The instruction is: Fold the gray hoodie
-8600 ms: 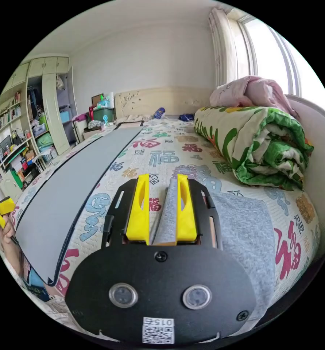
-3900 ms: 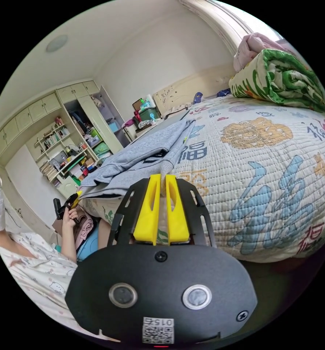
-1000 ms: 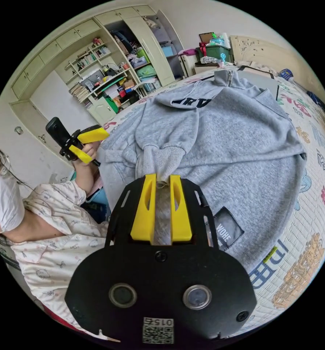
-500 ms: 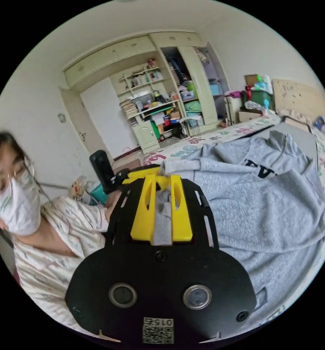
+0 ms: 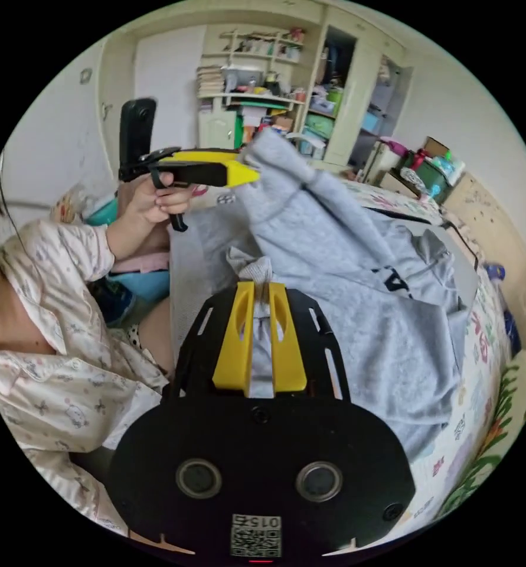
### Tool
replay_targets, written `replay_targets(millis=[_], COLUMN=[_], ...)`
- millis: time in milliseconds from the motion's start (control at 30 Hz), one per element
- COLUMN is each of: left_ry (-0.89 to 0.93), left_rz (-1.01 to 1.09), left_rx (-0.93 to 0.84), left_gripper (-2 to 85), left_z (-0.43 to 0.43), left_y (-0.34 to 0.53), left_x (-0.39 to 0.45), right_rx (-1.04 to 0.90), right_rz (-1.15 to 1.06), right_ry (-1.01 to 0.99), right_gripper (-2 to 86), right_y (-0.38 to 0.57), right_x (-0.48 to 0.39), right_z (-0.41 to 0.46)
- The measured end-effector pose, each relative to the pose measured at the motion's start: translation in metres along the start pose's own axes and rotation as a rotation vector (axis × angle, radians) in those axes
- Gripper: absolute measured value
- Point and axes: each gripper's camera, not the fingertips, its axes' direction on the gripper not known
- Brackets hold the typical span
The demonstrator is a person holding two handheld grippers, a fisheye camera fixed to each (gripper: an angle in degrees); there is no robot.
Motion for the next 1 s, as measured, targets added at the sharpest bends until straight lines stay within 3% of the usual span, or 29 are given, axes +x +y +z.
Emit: replay_targets(millis=[67, 133, 167, 233, 267, 300, 367, 433, 467, 533, 700, 833, 1000], left_ry=[-0.188, -0.523, -0.622, -1.11, -1.177, -1.172, -0.997, -0.683, -0.612, -0.405, -0.165, -0.023, -0.018], left_rz=[0.032, 0.017, 0.001, -0.121, -0.17, -0.252, -0.318, -0.279, -0.266, -0.232, -0.386, -0.498, -0.545], left_rx=[0.015, 0.042, 0.065, 0.093, 0.087, 0.063, 0.081, 0.107, 0.086, -0.045, -0.23, -0.186, -0.131], left_gripper=[3.9, 4.9, 5.3, 8.0, 9.1, 10.4, 10.9, 10.4, 10.2, 10.5, 13.2, 13.2, 11.0], left_z=[-0.014, -0.032, -0.037, -0.053, -0.058, -0.067, -0.079, -0.085, -0.084, -0.074, -0.079, -0.11, -0.138], left_y=[-0.035, -0.086, -0.096, -0.118, -0.118, -0.114, -0.096, -0.059, -0.051, -0.027, -0.001, 0.018, 0.008], left_x=[-0.036, -0.108, -0.126, -0.185, -0.196, -0.212, -0.213, -0.178, -0.168, -0.131, -0.098, -0.068, -0.044], right_rx=[0.072, 0.23, 0.306, 0.659, 0.716, 0.794, 0.762, 0.546, 0.5, 0.371, 0.213, 0.221, 0.257], right_rz=[0.154, 0.5, 0.608, 1.029, 1.097, 1.156, 1.089, 0.964, 0.936, 0.859, 0.862, 0.828, 0.806], right_ry=[0.169, 0.546, 0.614, 0.717, 0.736, 0.746, 0.722, 0.62, 0.571, 0.359, 0.11, 0.045, 0.068], right_gripper=[4.9, 4.9, 5.2, 7.1, 7.8, 8.4, 9.2, 10.1, 10.2, 10.6, 12.7, 13.5, 13.7], right_y=[0.007, 0.043, 0.059, 0.151, 0.173, 0.206, 0.228, 0.241, 0.245, 0.266, 0.299, 0.319, 0.33], right_x=[0.059, 0.156, 0.178, 0.228, 0.229, 0.224, 0.21, 0.189, 0.182, 0.156, 0.115, 0.069, 0.035], right_z=[-0.058, -0.171, -0.204, -0.311, -0.326, -0.344, -0.346, -0.312, -0.3, -0.255, -0.197, -0.192, -0.204])
